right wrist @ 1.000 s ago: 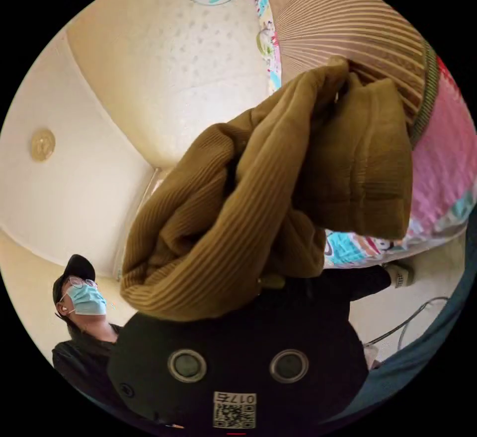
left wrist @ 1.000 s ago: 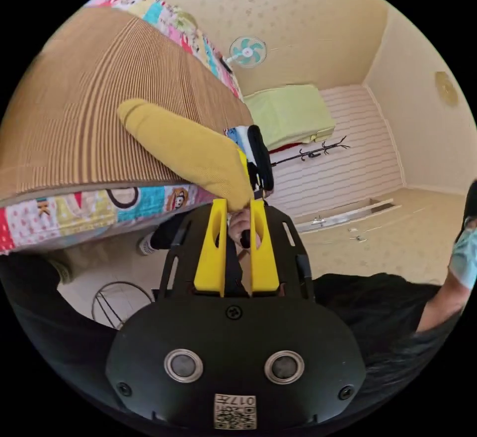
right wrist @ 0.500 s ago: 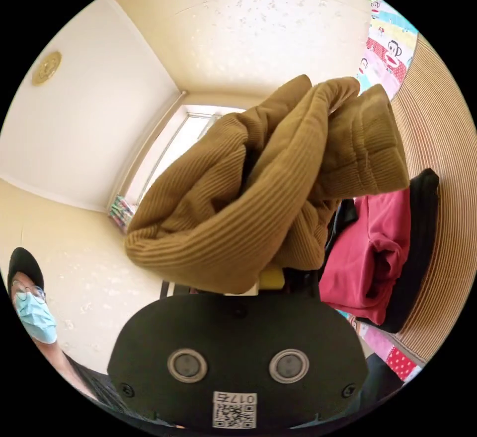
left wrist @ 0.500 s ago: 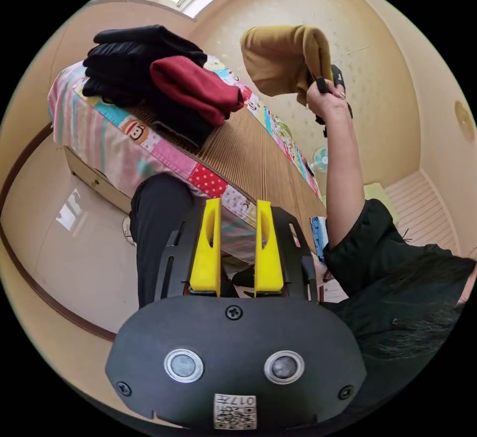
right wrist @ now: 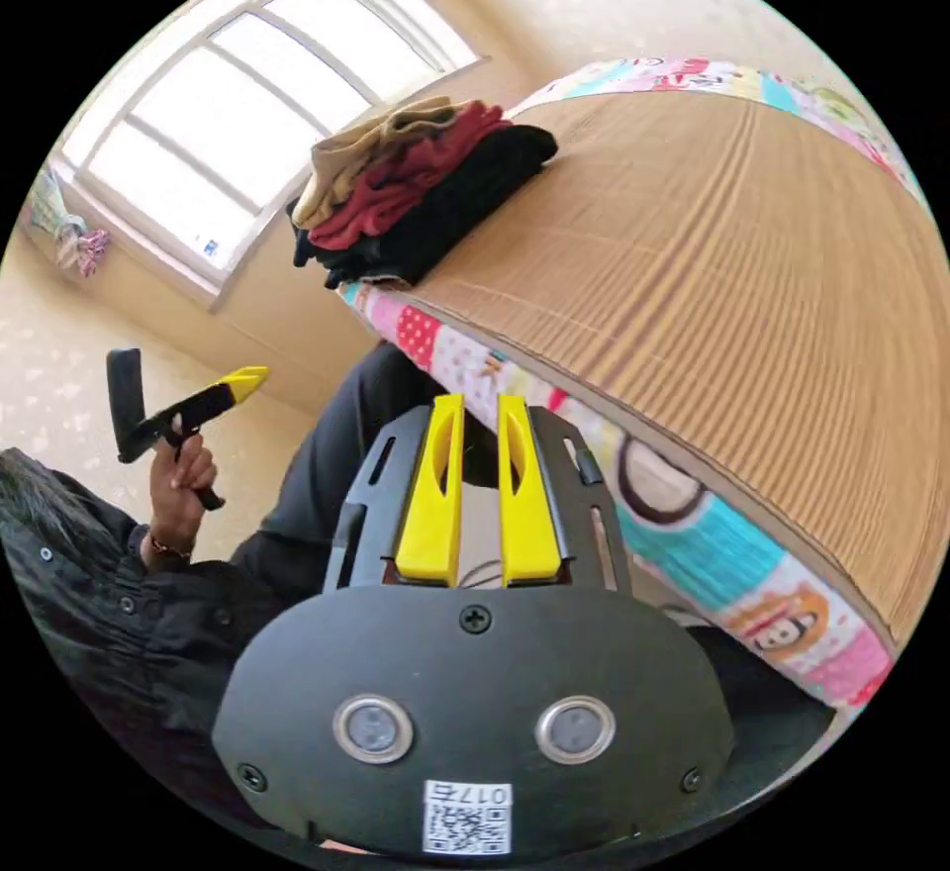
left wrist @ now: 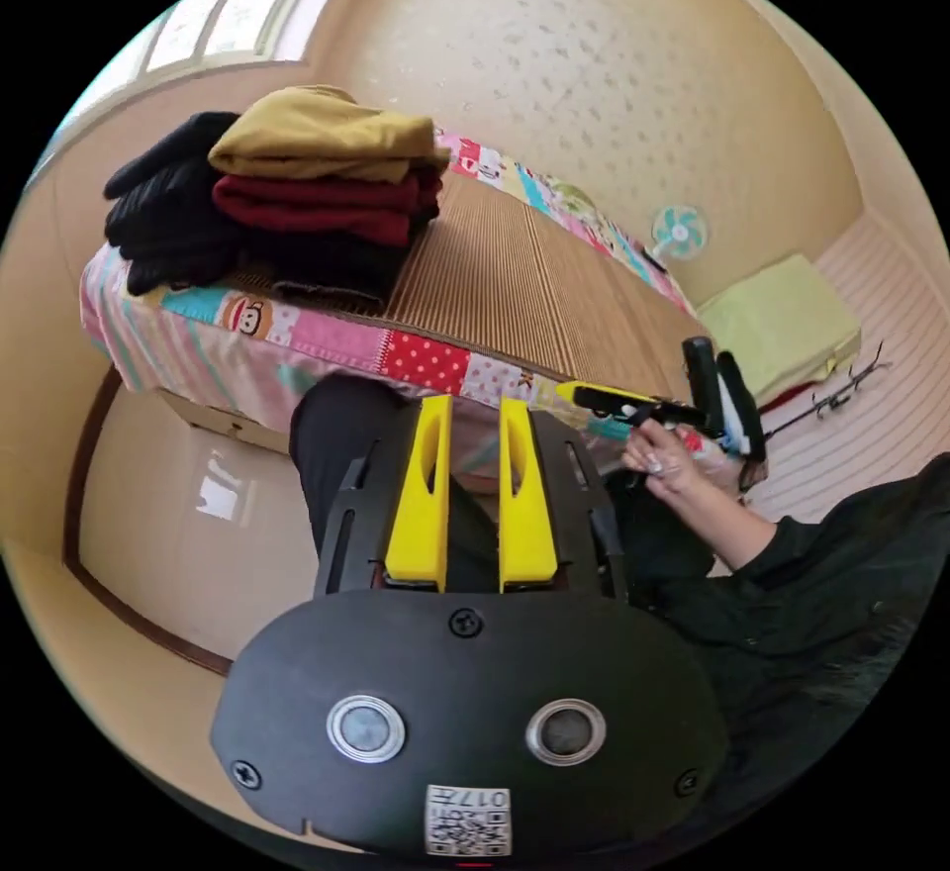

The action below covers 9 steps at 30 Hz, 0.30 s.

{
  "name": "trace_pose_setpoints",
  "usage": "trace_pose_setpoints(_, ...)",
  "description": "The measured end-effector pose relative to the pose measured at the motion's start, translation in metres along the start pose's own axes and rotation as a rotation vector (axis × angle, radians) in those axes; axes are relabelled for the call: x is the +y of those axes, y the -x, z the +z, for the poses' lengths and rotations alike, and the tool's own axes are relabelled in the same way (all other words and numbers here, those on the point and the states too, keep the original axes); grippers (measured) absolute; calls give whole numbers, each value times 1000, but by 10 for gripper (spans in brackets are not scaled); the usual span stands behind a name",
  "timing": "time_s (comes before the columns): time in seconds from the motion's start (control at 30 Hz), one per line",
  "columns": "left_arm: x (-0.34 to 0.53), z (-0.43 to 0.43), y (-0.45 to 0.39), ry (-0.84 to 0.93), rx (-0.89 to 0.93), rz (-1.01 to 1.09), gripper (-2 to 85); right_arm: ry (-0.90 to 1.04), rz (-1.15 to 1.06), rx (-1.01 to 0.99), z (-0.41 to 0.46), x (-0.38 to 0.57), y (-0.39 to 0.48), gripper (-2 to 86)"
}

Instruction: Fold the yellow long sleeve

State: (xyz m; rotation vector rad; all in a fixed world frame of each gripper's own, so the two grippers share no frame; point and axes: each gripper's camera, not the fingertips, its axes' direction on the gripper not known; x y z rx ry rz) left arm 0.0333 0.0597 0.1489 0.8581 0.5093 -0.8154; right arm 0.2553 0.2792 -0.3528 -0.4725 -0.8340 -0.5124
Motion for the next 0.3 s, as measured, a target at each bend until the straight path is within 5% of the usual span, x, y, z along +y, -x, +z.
trace_pose_setpoints(0.1, -19, 40, -59, 80, -76, 204, 17, -112, 300, 250, -94, 74, -103, 51)
trace_pose_setpoints(0.3, -56, 80, -165, 115, 200, 373, -2, -595, 719, 585, -301, 216, -198, 71)
